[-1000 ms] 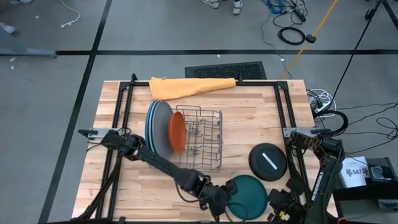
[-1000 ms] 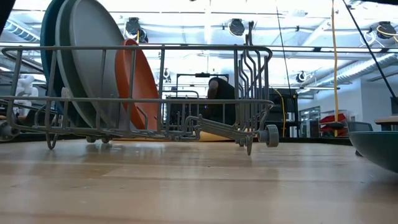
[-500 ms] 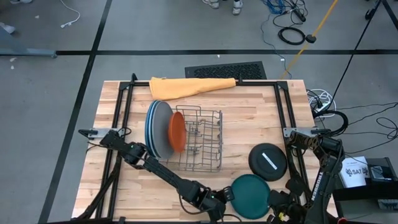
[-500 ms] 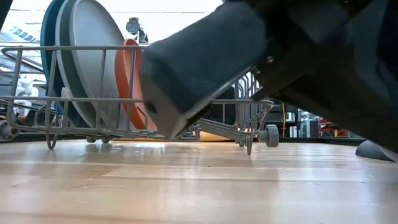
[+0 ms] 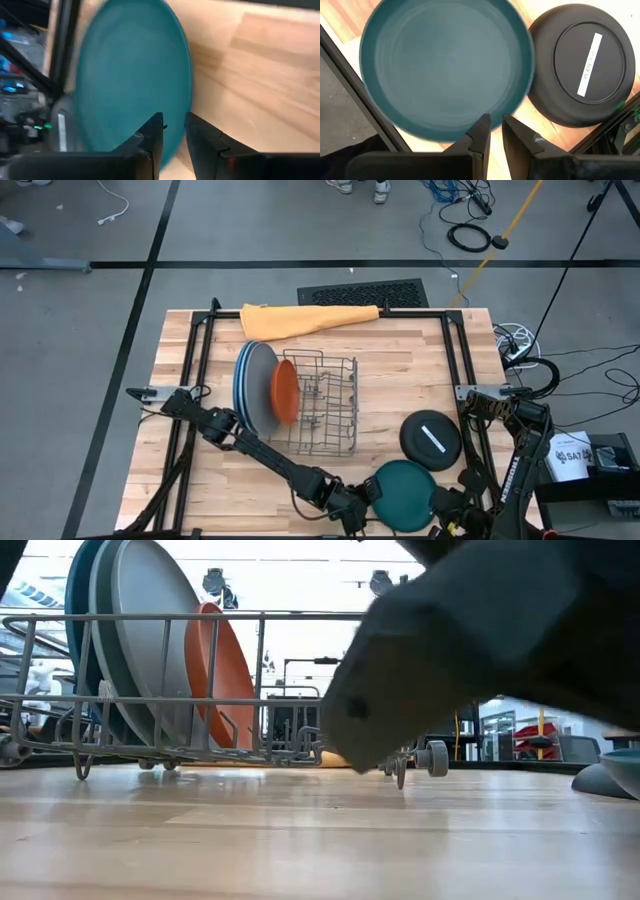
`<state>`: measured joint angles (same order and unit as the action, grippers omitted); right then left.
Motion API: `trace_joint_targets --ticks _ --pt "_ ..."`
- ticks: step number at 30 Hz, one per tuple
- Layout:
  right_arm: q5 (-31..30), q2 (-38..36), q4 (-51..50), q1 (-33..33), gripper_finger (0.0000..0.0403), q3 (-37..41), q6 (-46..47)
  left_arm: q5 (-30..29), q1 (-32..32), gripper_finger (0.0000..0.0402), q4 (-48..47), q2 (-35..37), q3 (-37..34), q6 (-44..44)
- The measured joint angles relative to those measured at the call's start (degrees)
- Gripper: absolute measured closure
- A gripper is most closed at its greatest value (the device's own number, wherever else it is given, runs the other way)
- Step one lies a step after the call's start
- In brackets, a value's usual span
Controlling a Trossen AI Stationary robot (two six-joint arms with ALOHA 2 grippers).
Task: Sort dishes
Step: Put the green plate in the dish rack
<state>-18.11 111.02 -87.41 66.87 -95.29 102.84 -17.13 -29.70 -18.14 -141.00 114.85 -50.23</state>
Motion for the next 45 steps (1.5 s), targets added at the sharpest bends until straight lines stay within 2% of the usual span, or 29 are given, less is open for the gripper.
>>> trace_joint_targets --ticks 3,8,12,19,22,27,28,35,40,42,45 --pt "0.03 0.02 0.17 0.0 0.0362 0.0 -0.19 3.07 0.59 0.0292 -1.72 -0.25 0.0 0.38" --pt "0.05 0.07 0.21 0.0 0.0362 0.0 -0.19 0.99 0.38 0.026 -1.31 -0.62 0.0 -1.28" --pt "0.0 0.07 0.17 0.0 0.0362 0.0 -0.19 0.68 0.85 0.0255 1.4 -1.2 0.01 -2.02" --pt "0.04 0.07 0.4 -0.07 0.0362 0.0 0.12 -1.95 0.94 0.0256 8.48 -5.13 0.3 -8.66" --pt "0.09 0.07 0.42 -0.07 0.0362 0.0 0.16 -3.46 0.66 0.0276 9.12 -5.38 0.33 -9.84" --pt "0.0 0.07 -0.04 -0.07 0.0362 0.0 0.07 -3.64 0.79 0.0379 10.25 -5.22 0.21 -8.82" --pt "-0.04 0.07 -0.22 -0.07 0.0362 0.0 0.07 -4.05 0.79 0.0388 10.59 -5.24 0.25 -8.81" --pt "-0.02 0.08 -0.42 -0.07 0.0362 0.0 0.07 -4.84 0.04 0.0398 8.75 -4.1 0.53 -9.0" --pt "-0.96 0.09 -1.07 -0.07 0.0362 -0.02 0.03 -4.96 -2.48 0.0399 3.84 2.32 0.45 -8.57" --pt "-4.35 0.07 -1.28 -0.07 0.0362 -0.04 0.01 -4.8 -3.43 0.0399 0.25 5.39 0.55 -7.48" --pt "-13.06 -0.09 -1.41 -0.02 0.0362 -0.26 -1.5 -3.7 -4.39 0.0399 -6.93 9.48 0.52 -3.54"
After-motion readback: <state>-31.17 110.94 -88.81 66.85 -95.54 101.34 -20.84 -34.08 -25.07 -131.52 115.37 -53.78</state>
